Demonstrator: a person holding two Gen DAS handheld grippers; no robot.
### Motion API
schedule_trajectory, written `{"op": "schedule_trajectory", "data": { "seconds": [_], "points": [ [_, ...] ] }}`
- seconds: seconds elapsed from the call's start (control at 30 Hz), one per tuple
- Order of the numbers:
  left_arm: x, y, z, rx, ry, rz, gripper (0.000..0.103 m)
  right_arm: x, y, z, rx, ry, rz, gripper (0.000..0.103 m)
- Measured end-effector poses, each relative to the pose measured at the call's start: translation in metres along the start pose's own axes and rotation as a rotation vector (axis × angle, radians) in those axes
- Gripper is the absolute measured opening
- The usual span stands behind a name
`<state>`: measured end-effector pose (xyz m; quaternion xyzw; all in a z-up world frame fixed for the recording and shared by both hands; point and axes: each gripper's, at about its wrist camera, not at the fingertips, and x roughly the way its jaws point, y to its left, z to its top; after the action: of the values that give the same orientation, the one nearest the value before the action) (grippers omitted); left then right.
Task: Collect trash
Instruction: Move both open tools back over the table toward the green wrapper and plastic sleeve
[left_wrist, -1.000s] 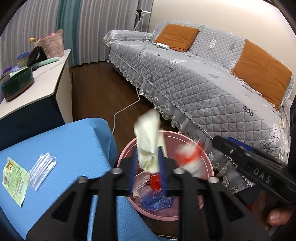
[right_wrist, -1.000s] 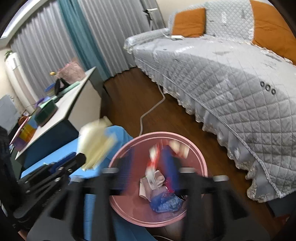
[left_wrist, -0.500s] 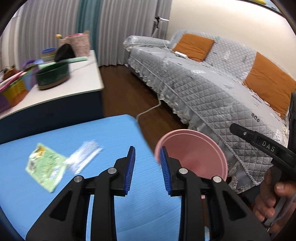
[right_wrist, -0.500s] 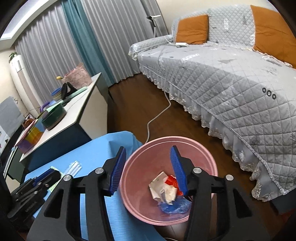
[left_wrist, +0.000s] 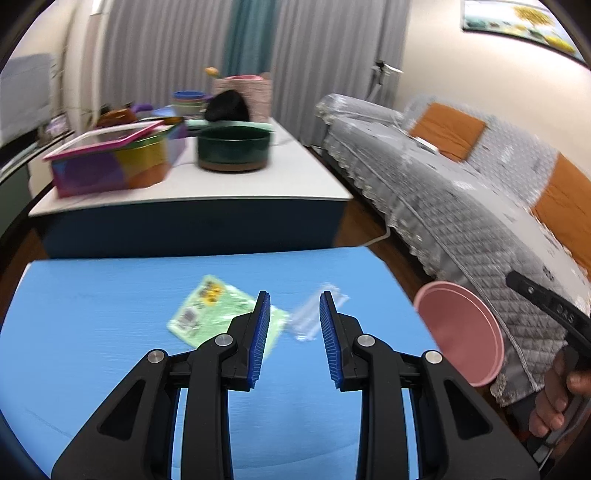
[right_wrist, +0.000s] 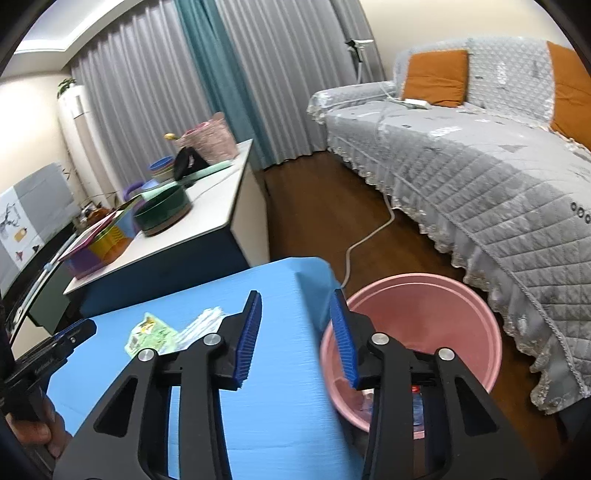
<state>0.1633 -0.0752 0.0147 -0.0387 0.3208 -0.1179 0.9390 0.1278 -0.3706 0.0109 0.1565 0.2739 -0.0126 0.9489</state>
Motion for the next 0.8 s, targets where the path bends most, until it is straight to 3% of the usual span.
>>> {"op": "schedule_trajectory", "data": {
  "seconds": [0.3, 0.57, 0.8],
  "points": [
    [0.013, 0.054, -0.016, -0.038, -0.010, 0.109, 0.028, 0.022, 0.054, -0.016, -0.056, 0.033, 0.065, 0.036],
    [0.038, 0.090, -0.019, -0.086, 0.028, 0.130, 0.028, 0.049, 0.089, -0.027, -0.088, 0.075, 0.098, 0.035],
    [0.063, 0.099, -0.019, -0.094, 0.063, 0.132, 0.028, 0.078, 0.114, -0.038, -0.119, 0.126, 0.107, 0.036]
  ]
}}
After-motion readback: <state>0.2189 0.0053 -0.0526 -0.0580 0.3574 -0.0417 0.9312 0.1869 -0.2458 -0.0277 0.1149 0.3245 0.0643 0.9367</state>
